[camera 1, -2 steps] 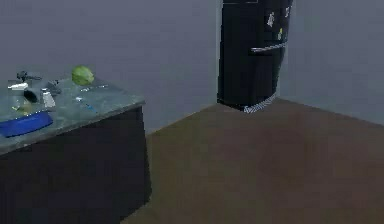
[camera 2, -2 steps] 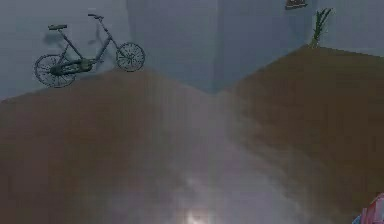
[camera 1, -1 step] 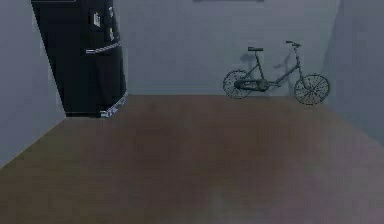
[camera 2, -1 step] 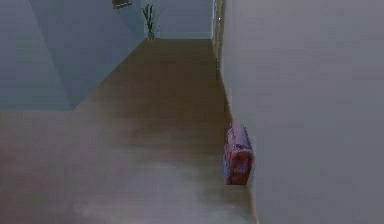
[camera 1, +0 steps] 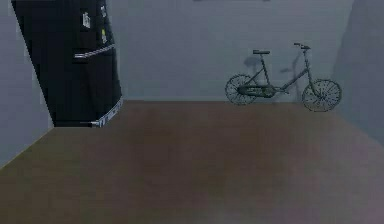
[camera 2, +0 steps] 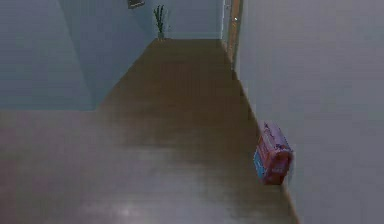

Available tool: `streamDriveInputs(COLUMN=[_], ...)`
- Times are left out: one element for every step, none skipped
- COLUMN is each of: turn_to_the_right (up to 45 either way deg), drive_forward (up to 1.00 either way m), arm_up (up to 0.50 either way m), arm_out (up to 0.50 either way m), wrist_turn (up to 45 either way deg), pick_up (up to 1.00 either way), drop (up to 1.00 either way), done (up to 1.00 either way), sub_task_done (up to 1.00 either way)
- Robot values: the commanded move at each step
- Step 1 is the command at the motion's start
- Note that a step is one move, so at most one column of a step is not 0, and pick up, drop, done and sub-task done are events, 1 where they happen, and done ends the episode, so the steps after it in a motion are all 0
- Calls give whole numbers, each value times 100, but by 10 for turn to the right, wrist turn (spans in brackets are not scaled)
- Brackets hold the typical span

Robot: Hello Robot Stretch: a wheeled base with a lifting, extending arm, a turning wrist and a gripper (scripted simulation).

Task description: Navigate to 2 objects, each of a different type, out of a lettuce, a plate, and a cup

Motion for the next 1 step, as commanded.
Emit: streamDriveInputs(turn_to_the_right=[-450], drive_forward=[0], arm_up=[0], arm_out=[0], wrist_turn=[0], pick_up=[0], drop=[0], done=[0], sub_task_done=[0])
